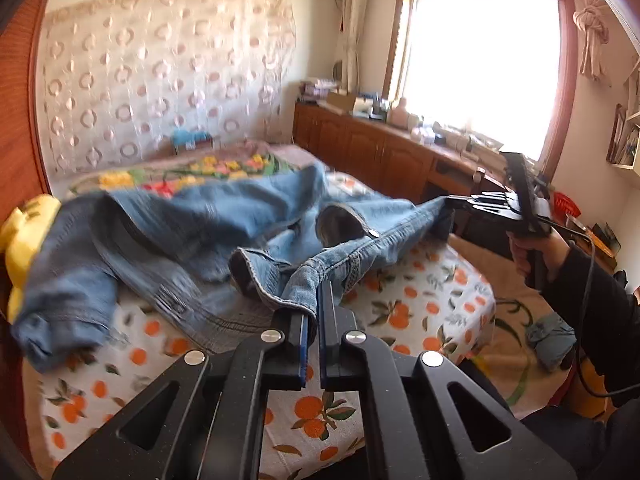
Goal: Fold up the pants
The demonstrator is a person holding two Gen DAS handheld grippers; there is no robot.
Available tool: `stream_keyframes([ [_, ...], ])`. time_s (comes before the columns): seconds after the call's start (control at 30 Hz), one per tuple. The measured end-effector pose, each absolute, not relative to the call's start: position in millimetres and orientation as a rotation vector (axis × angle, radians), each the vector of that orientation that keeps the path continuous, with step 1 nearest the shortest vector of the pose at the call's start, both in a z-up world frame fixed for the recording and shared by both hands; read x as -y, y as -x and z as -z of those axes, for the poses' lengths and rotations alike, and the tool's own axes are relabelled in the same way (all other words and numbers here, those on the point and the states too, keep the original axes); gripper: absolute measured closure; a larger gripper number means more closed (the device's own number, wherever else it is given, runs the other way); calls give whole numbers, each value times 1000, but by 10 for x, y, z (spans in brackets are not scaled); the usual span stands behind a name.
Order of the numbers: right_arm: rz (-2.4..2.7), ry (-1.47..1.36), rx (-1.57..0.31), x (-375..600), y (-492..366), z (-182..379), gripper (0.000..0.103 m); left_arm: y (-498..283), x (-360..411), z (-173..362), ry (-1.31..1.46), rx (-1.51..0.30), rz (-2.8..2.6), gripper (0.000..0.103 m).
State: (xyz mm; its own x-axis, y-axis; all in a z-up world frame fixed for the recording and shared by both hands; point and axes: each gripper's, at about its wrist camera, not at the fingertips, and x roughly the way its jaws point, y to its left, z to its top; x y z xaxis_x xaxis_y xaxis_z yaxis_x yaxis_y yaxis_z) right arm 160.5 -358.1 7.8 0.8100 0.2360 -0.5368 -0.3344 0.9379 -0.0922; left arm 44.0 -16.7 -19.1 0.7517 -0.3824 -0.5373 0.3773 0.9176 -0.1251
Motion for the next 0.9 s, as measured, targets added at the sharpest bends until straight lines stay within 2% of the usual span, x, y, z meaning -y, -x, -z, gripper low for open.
stream_keyframes([
  [0.37,-434,155,-552,3830,-929,-279,101,-3,-95,-92,24,-556,368,99],
  [0.73,-448,153,-698,3987,-1150,285,101,-15,51,451,-20,-723,363,98],
  [0.9,-438,158,-701,4030,-1238,259,97,17,-32,499,-8,-749,360,90],
])
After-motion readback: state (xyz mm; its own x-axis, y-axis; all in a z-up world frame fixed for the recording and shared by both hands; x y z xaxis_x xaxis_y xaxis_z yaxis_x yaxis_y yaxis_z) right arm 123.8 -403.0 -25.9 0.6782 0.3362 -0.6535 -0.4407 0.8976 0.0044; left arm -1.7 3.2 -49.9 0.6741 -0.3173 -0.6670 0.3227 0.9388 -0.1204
